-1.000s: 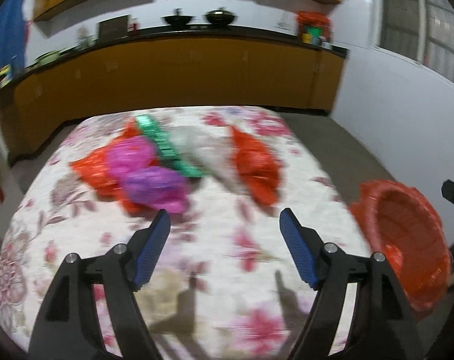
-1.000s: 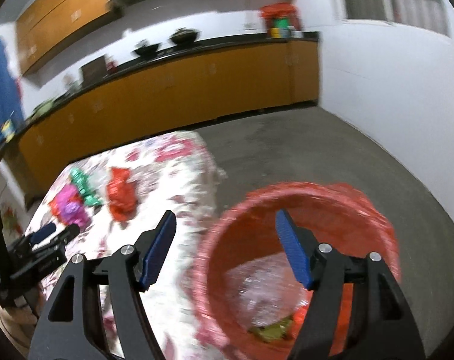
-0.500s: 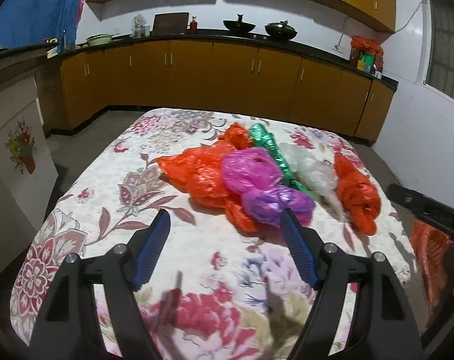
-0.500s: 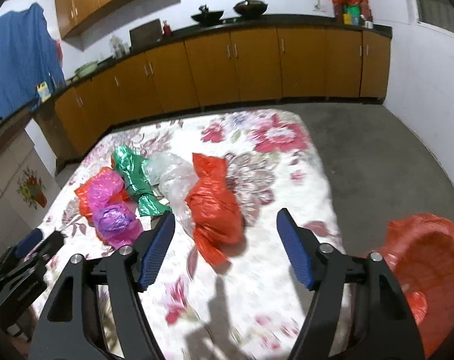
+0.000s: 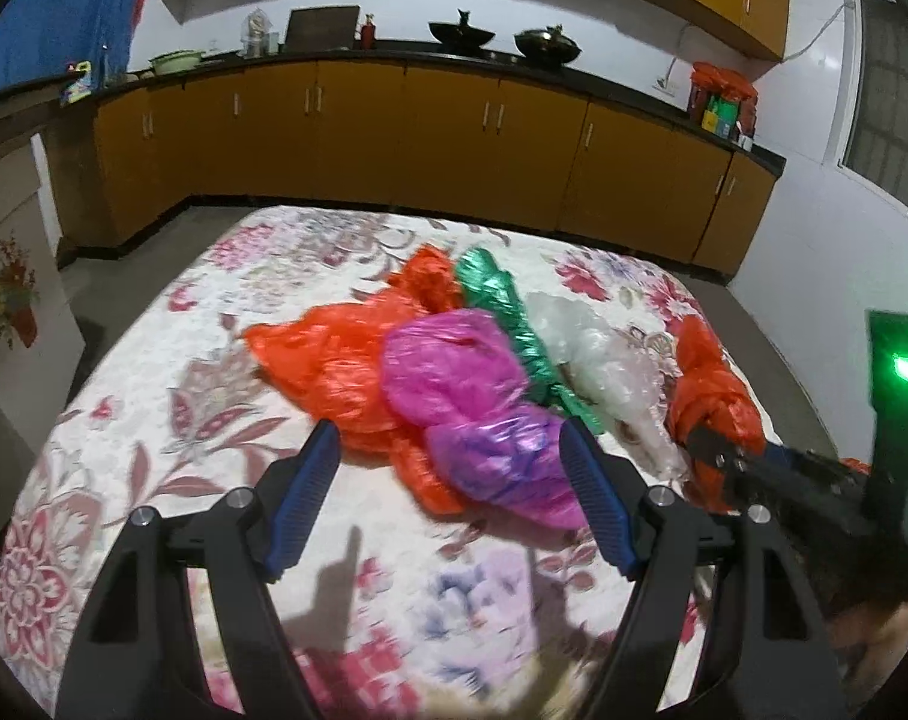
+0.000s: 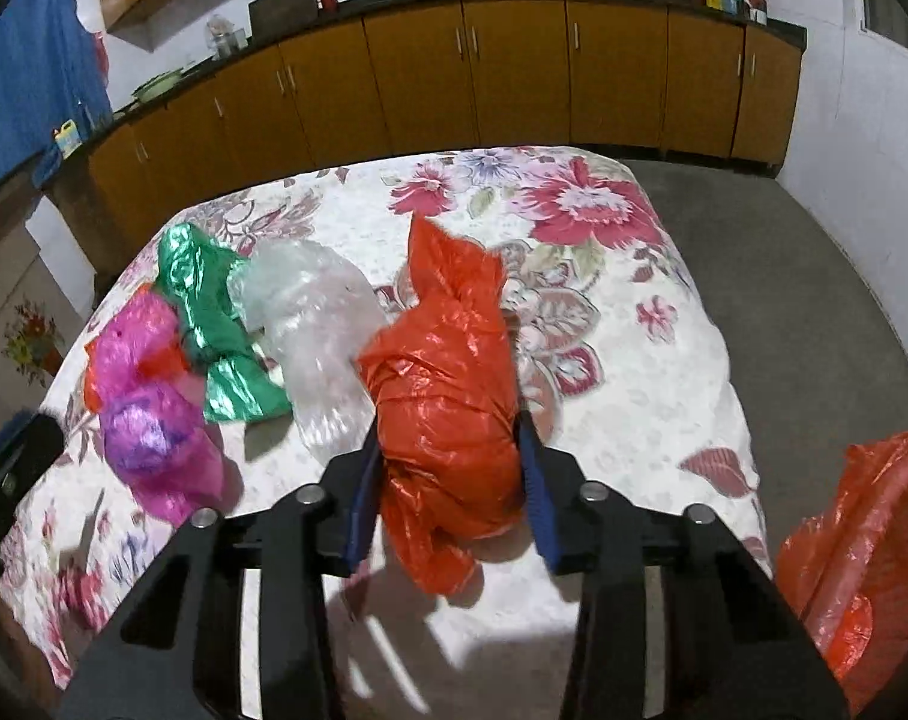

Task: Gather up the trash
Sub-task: 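Grasp the red bag with the right gripper while the left reaches the pink bag, then grasp the pink and purple bag with the left gripper and lift it, then carry both bags over the wastebasket and open both grippers to drop them, then grasp the clear bag with the right gripper while the left grasps the red bag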

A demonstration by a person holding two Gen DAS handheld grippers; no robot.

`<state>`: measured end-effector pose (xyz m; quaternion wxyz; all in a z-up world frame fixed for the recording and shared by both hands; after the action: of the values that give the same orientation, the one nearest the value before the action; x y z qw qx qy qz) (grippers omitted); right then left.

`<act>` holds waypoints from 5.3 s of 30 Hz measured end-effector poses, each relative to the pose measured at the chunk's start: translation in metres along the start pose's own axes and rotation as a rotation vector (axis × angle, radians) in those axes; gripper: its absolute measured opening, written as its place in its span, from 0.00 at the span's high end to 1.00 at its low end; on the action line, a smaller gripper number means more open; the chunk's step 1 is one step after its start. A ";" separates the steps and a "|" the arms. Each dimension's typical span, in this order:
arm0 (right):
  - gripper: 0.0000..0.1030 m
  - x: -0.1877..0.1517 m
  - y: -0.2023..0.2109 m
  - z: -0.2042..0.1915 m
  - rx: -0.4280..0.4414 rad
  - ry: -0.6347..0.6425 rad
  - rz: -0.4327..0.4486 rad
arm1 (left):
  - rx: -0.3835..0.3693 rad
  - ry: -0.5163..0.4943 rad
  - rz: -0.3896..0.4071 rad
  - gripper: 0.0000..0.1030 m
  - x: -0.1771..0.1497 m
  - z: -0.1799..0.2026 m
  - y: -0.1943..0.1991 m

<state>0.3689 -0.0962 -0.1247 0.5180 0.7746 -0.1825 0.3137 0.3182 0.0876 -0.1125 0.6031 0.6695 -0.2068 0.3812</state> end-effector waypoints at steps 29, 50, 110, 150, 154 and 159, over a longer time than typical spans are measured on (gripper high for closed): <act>0.63 -0.027 0.032 0.017 0.030 -0.060 0.021 | -0.044 0.005 -0.163 0.41 0.000 0.052 -0.051; 0.63 -0.040 0.096 0.021 0.000 -0.045 0.110 | -0.105 -0.065 -0.042 0.63 -0.017 0.036 0.011; 0.36 -0.109 0.312 0.147 -0.293 -0.355 0.477 | -0.617 -0.447 -0.056 0.44 -0.087 0.270 0.135; 0.44 0.013 0.079 -0.012 0.014 -0.015 0.139 | 0.098 0.032 0.006 0.22 -0.003 -0.050 0.010; 0.46 0.032 0.027 -0.028 0.039 0.015 0.084 | 0.096 0.056 -0.009 0.22 0.012 -0.053 -0.011; 0.46 0.048 -0.023 -0.037 0.051 0.020 0.026 | 0.111 0.033 -0.027 0.23 0.022 -0.047 -0.037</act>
<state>0.4074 -0.0512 -0.0982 0.4955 0.7820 -0.1793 0.3327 0.3466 0.1437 -0.1209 0.5734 0.6983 -0.1662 0.3950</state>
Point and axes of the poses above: each gripper's, at about its wrist camera, not at the fingertips, and y roughly against the way its jaws point, z to its right, x to its top, the point moved 2 cm from there along -y, roughly the way its jaws point, and after that the axes turned 11 degrees about x, right-handed, at the moved point
